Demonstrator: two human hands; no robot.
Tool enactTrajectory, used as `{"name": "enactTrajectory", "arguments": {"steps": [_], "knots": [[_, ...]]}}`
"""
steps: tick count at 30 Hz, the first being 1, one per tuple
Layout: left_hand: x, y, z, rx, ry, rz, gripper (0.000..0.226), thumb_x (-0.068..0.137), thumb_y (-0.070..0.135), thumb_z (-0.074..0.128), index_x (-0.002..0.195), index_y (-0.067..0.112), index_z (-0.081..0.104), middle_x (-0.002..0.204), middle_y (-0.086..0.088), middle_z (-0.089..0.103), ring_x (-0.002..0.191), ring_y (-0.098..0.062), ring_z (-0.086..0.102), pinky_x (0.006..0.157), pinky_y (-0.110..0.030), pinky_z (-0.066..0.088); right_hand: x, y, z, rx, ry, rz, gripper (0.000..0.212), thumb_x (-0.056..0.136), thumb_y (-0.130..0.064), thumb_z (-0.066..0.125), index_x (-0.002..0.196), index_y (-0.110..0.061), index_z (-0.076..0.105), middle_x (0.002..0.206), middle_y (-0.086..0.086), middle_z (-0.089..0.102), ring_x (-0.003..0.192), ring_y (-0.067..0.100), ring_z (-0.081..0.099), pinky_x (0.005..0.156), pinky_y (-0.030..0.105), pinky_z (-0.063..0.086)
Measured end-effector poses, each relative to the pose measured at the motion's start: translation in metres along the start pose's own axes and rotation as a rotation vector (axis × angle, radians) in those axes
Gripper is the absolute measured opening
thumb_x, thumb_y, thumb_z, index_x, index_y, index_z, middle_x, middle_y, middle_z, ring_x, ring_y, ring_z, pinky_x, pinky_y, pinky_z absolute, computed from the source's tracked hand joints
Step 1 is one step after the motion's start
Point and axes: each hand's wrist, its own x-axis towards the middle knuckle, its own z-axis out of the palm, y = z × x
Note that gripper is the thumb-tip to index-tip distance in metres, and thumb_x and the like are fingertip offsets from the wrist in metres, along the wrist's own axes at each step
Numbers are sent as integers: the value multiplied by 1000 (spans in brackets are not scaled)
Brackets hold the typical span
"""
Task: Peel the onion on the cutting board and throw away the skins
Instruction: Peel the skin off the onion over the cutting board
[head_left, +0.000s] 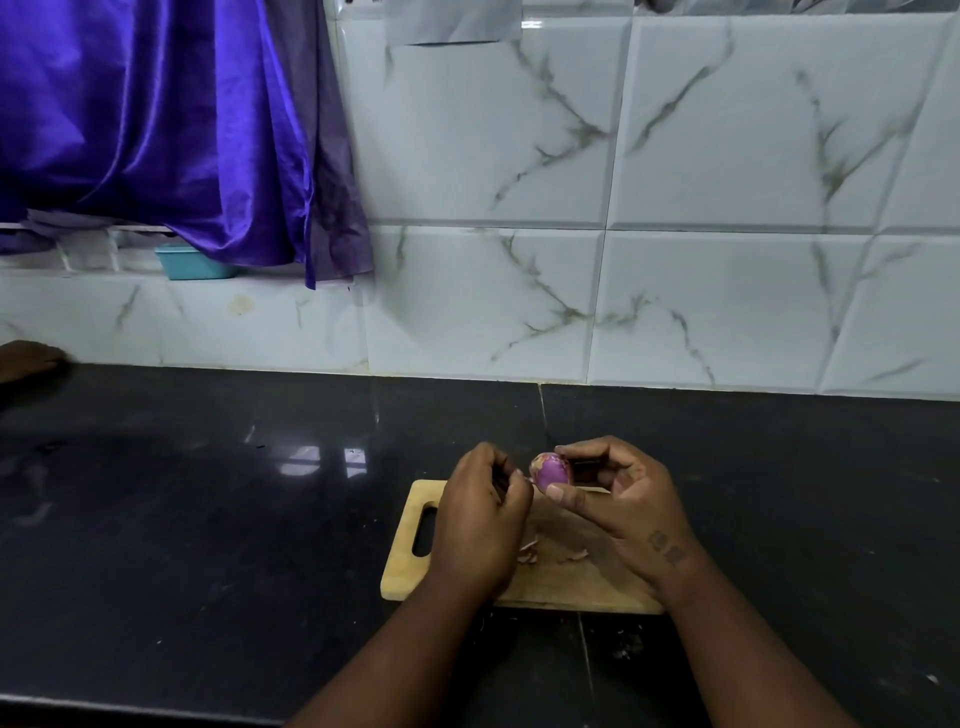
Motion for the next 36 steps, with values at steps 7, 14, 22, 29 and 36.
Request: {"name": "enactTrajectory", "arguments": {"steps": [7, 14, 22, 29, 36], "knots": [[-1, -4, -1, 113, -56, -18, 13, 96, 23, 62, 84, 24, 63, 84, 5, 65, 78, -11, 61, 66, -32, 51, 2, 4, -3, -21, 24, 0, 38, 74, 0, 89, 108, -11, 76, 107, 3, 82, 100, 17, 78, 85, 27, 62], [-2, 0, -5, -22, 28, 44, 11, 95, 39, 67, 90, 30, 72, 85, 10, 70, 81, -4, 65, 67, -26, 56, 1, 5, -1, -97, -16, 0, 36, 74, 3, 88, 104, -16, 79, 104, 1, 82, 99, 14, 78, 84, 26, 62], [-4, 4, -8, -266, -8, 12, 6, 93, 30, 77, 96, 25, 78, 85, 6, 77, 83, -5, 72, 67, -16, 59, 2, 5, -2, -112, -38, -33, 38, 75, 3, 88, 105, -20, 81, 110, 0, 80, 106, 15, 76, 93, 30, 61], [-2, 3, -8, -299, -1, 21, 3, 92, 20, 77, 91, 22, 79, 84, 4, 78, 80, -9, 73, 67, -20, 59, 2, 5, -6, -108, -45, -61, 38, 76, 1, 87, 109, -17, 81, 113, -2, 81, 110, 14, 75, 96, 26, 59], [-2, 1, -6, -240, 26, 20, 18, 98, 15, 66, 100, 25, 80, 90, 10, 78, 88, -2, 72, 73, -16, 58, 2, 6, -5, -93, -12, -28, 39, 76, 3, 86, 109, -19, 81, 112, -4, 82, 109, 14, 76, 96, 30, 60]]}}
